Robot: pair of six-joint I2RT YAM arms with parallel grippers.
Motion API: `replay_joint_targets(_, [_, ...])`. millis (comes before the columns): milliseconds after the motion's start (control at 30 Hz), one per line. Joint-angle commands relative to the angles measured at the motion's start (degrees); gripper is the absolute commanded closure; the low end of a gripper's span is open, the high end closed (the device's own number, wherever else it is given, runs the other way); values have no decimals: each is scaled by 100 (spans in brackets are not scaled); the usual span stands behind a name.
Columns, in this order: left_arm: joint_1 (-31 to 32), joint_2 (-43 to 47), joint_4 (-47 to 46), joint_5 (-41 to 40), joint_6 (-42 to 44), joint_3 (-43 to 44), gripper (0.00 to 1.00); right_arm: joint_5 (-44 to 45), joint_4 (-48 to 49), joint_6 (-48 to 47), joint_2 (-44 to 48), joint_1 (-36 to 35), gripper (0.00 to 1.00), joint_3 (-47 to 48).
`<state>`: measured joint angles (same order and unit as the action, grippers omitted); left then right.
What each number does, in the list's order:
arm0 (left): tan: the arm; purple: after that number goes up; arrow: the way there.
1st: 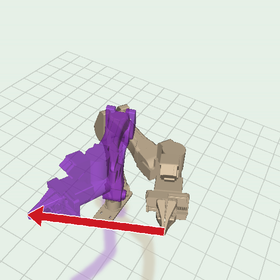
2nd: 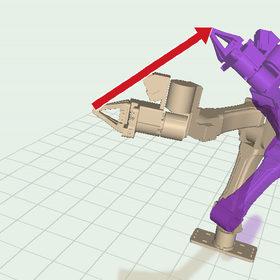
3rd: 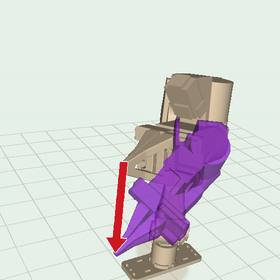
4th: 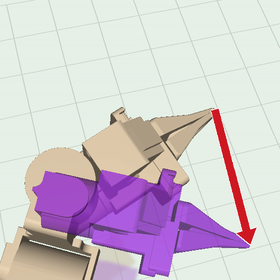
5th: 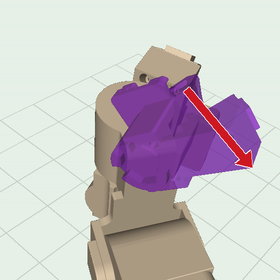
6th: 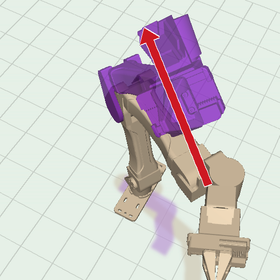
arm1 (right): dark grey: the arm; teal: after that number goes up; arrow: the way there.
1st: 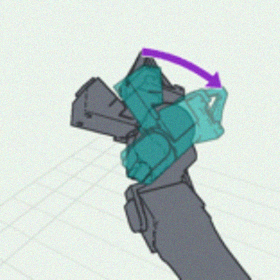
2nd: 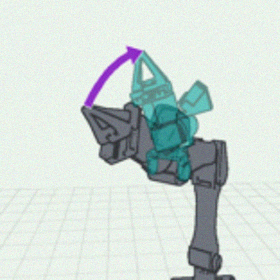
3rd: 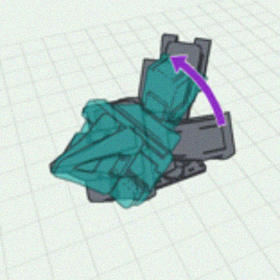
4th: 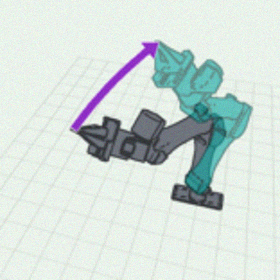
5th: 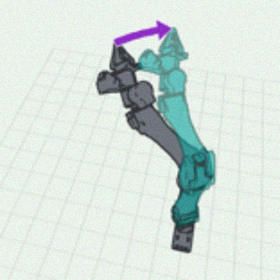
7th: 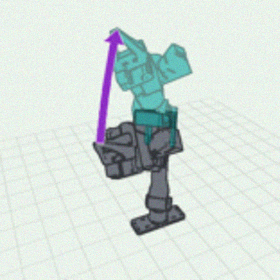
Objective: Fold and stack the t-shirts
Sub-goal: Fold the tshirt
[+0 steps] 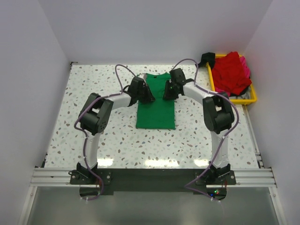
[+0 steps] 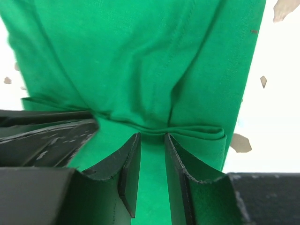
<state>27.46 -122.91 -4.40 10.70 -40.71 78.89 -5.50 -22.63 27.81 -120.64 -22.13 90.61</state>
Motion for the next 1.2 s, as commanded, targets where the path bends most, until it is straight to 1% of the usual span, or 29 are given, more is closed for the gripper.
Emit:
replay_joint_targets(0, [22, 74, -43, -252, -60, -172, 79, 145, 136, -57, -275, -46, 69, -34])
replay_joint_targets(200, [22, 162, 19, -595, -113, -497, 80, 356, 48, -118, -381, -72, 70, -148])
replay_joint_targets(367, [22, 311, -25, -666, -157, -778, 81, 426, 5, -188, -338, -107, 70, -236])
replay_joint_targets(533, [22, 557, -227, -727, -227, -1288, 81, 471, 4, -206, -258, -248, 69, -421])
replay_joint_targets(733, [31, 988, -552, -701, -324, -2000, 81, 313, 259, -48, 75, -406, 69, -1000])
replay_joint_targets(900, [49, 1454, -728, -692, -368, -2703, 81, 129, 610, 84, 584, -599, 69, -1721])
replay_joint_targets(1067, [49, 2015, -817, -806, -342, -3353, 81, -127, 962, 286, 972, -617, 69, -2388])
replay_joint_targets(1167, [31, 2279, -781, -973, -236, -3547, 80, -136, 971, 260, 1034, -626, 68, -2460])
